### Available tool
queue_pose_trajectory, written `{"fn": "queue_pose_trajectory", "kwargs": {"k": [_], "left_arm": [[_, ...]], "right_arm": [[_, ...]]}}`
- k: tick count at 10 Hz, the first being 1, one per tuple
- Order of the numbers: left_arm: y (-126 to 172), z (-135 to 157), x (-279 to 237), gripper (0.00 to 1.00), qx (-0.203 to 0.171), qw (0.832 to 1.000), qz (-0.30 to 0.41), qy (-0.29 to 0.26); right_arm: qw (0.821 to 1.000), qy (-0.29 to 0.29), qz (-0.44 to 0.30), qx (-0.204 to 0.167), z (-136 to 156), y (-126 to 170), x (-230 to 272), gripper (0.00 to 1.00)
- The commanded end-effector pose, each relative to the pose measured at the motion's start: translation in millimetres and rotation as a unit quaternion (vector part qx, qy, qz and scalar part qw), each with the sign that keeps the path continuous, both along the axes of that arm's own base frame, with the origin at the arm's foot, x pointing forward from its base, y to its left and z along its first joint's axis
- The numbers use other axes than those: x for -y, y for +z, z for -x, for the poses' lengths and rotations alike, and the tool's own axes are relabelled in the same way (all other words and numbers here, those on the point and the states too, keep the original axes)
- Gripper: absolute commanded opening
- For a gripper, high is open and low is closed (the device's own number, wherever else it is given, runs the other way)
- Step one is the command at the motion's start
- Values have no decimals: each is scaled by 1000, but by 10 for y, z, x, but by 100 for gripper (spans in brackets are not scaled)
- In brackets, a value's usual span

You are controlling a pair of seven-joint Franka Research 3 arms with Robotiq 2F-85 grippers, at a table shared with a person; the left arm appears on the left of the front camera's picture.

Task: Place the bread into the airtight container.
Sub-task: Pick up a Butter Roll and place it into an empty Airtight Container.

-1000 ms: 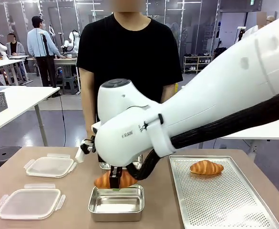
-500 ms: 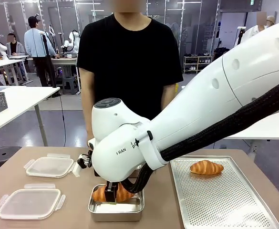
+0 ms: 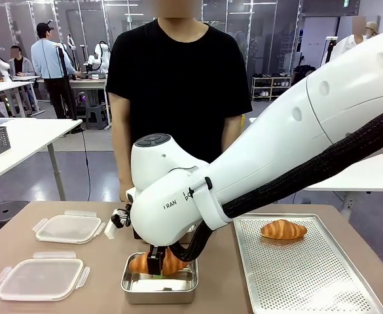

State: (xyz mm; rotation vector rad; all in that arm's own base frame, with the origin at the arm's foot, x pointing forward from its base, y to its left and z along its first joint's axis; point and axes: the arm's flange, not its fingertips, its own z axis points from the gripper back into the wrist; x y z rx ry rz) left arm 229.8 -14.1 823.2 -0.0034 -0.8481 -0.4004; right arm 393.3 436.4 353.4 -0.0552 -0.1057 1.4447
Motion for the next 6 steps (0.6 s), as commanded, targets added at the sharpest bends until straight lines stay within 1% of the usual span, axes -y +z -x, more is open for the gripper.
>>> {"fn": "queue_pose_trajectory", "kwargs": {"k": [1,2,5,6], "left_arm": [[16,-5,-4,100,1,1000,-1,-1],[16,-5,-4,100,1,1000,-1,-1],[16,-5,-4,100,1,1000,-1,-1],[16,-5,-4,100,1,1000,-1,-1]], "right_arm": [[1000,-12,-13,3,39,34,55,96],[1000,-14,-15,4,39,55,79,100],[1000,-9,-20,4,54,119,117,100],[1000,-5,-3,4,-25,60,35,100]]}}
